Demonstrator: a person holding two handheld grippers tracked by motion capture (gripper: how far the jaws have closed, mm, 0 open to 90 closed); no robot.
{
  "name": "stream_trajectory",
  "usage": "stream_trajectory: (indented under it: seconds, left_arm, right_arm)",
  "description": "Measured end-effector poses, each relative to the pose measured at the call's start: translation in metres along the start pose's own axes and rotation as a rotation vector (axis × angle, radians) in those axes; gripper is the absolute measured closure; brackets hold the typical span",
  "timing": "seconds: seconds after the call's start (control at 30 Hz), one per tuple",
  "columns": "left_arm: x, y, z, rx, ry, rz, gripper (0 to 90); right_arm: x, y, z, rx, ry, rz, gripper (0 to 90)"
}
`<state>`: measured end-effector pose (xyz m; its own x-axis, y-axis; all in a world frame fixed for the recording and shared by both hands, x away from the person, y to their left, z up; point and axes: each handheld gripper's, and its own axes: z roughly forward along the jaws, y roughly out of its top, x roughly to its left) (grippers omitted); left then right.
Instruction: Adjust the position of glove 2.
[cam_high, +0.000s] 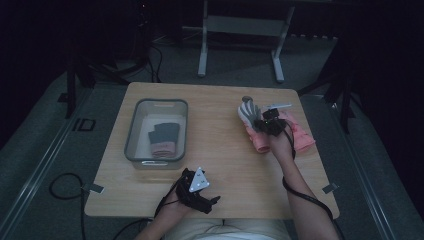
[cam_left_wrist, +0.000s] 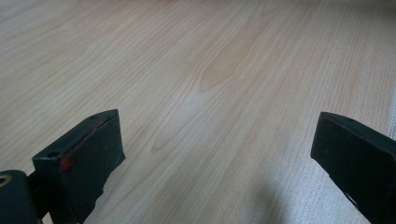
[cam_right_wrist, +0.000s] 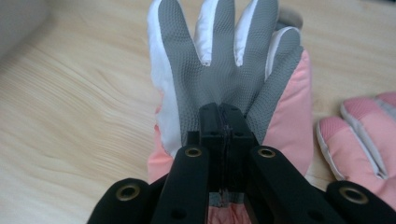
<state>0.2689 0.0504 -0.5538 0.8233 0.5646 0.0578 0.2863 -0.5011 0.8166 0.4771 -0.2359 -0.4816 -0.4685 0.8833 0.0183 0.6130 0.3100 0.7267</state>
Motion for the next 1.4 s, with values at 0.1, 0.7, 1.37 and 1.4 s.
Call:
stream_trajectory:
  seconds: [0.1,0.7,1.37,1.4]
  left_arm:
    - [0.001,-0.001,-0.001,-0.006,0.013,-0.002,1.9]
    - [0.000,-0.001,-0.009,-0.026,0.069,0.030,1.9]
    - [-0.001,-0.005,-0.005,-0.013,0.044,0.020,1.9]
    - [-0.001,-0.005,-0.004,-0.013,0.042,0.023,1.9]
  right_arm:
    - [0.014,0.003,-0.025,-0.053,0.000,0.033,89.2]
    - [0.082,-0.045,-0.070,-0.112,-0.008,0.256,89.1]
    - [0.113,-0.056,0.016,0.058,0.008,0.278,84.1]
    - [0.113,-0.055,0.017,0.062,0.008,0.275,82.8]
